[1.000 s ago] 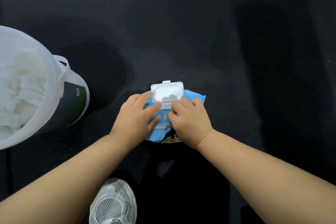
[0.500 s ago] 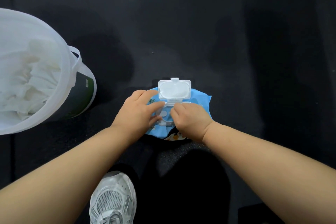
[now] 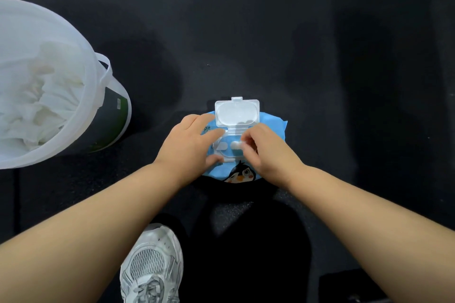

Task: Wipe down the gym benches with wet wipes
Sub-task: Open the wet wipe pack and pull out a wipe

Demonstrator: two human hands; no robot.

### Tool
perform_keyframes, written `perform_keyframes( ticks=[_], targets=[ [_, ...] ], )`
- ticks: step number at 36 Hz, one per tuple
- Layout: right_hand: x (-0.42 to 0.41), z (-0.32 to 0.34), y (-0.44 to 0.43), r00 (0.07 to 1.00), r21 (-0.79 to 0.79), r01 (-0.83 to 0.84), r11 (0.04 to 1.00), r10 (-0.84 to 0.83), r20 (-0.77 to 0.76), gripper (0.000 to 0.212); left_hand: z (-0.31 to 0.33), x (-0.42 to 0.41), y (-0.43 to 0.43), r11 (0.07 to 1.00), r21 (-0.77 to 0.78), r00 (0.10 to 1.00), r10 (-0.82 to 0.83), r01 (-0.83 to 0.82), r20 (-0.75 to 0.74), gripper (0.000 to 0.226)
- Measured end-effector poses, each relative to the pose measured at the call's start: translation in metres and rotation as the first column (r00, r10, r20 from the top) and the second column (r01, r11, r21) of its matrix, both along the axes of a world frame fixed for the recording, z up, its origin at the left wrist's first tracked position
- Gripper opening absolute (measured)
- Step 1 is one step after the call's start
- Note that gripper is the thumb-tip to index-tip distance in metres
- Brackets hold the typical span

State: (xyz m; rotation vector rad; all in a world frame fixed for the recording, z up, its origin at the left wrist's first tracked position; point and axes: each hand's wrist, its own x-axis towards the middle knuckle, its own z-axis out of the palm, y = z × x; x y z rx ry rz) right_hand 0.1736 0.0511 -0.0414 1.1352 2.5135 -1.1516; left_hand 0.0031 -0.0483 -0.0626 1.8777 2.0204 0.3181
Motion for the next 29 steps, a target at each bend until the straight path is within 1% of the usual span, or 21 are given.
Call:
perform_keyframes(
  ticks=[2,4,6,9,10,11,12,13,14,15,17,19,20,21,22,23,24,25,26,27,29],
  targets=[
    [-0.001,-0.001,-0.001,0.999,0.000,-0.042,0.999,0.042,0.016,0.026,-0.001,0.000,0.000,1.000,0.007,1.000,0.002,-0.002,-0.003,0.059],
    [-0.003,-0.001,0.000,0.998,0.047,-0.068,0.997,0.068,-0.006,0.017,-0.002,0.001,0.000,1.000,0.011,1.000,0.002,-0.002,-0.004,0.060],
    [-0.004,0.001,0.001,0.997,0.033,0.008,0.999,-0.005,-0.083,0.009,-0.001,0.001,0.000,1.000,0.018,1.000,0.006,-0.006,0.002,0.062],
    [-0.001,0.003,0.001,0.971,-0.125,0.192,0.973,-0.207,-0.122,0.010,0.000,0.002,0.001,1.000,0.022,1.000,0.012,-0.012,0.002,0.062],
    [0.000,0.004,0.001,0.943,-0.214,0.278,0.936,-0.308,-0.122,0.012,0.000,0.002,0.001,1.000,0.024,1.000,0.015,-0.015,0.003,0.062],
    [0.001,0.006,0.003,0.898,-0.325,0.360,0.875,-0.419,-0.132,0.014,0.000,0.002,0.001,1.000,0.026,1.000,0.016,-0.016,0.003,0.061],
    [0.001,0.009,0.004,0.836,-0.438,0.418,0.796,-0.526,-0.159,0.016,0.000,0.003,0.001,0.999,0.028,1.000,0.015,-0.015,0.002,0.061],
    [0.001,0.012,0.008,0.763,-0.515,0.455,0.727,-0.616,-0.195,0.017,-0.001,0.003,0.001,0.999,0.031,1.000,0.013,-0.013,0.000,0.061],
    [0.001,0.016,0.013,0.699,-0.535,0.496,0.685,-0.680,-0.223,0.018,-0.001,0.003,0.001,0.999,0.034,1.000,0.011,-0.011,-0.003,0.061],
    [0.000,0.021,0.020,0.659,-0.500,0.547,0.671,-0.714,-0.238,0.019,-0.002,0.003,0.000,0.999,0.034,1.000,0.009,-0.009,-0.008,0.062],
    [-0.003,0.029,0.033,0.639,-0.391,0.622,0.679,-0.728,-0.247,0.020,-0.002,0.003,0.000,1.000,0.030,1.000,0.009,-0.008,-0.014,0.062],
    [-0.006,0.036,0.040,0.678,-0.367,0.597,0.713,-0.694,-0.243,0.028,-0.002,0.003,0.001,1.000,0.024,1.000,0.009,-0.009,-0.016,0.061],
    [-0.007,0.039,0.041,0.718,-0.345,0.570,0.746,-0.656,-0.233,0.030,-0.002,0.003,0.001,1.000,0.021,1.000,0.009,-0.009,-0.017,0.061],
    [-0.009,0.042,0.040,0.781,-0.291,0.521,0.802,-0.586,-0.216,0.029,-0.001,0.002,0.001,1.000,0.019,1.000,0.009,-0.009,-0.018,0.061],
    [-0.010,0.041,0.039,0.864,-0.200,0.434,0.878,-0.469,-0.184,0.024,-0.001,0.002,0.001,1.000,0.021,1.000,0.009,-0.009,-0.019,0.061],
    [-0.010,0.040,0.036,0.942,-0.090,0.304,0.949,-0.313,-0.118,0.018,-0.001,0.002,0.000,1.000,0.024,1.000,0.008,-0.008,-0.021,0.061],
    [-0.010,0.037,0.033,0.989,0.019,0.147,0.989,-0.146,-0.017,0.016,-0.001,0.003,0.000,1.000,0.027,1.000,0.007,-0.006,-0.020,0.061],
    [-0.010,0.032,0.030,0.996,0.100,-0.004,0.995,-0.005,0.089,0.018,-0.001,0.003,0.000,1.000,0.030,1.000,0.007,-0.006,-0.017,0.061],
    [-0.009,0.027,0.025,0.981,0.149,-0.117,0.982,0.090,0.174,0.021,-0.001,0.003,0.000,0.999,0.032,1.000,0.008,-0.007,-0.013,0.061],
    [-0.008,0.021,0.020,0.961,0.166,-0.187,0.968,0.145,0.235,0.023,-0.001,0.003,0.000,0.999,0.034,1.000,0.008,-0.008,-0.011,0.061],
    [-0.008,0.012,0.011,0.931,0.216,-0.288,0.933,0.220,0.292,0.026,-0.002,0.004,0.000,0.999,0.035,1.000,0.009,-0.009,-0.012,0.060]
  ],
)
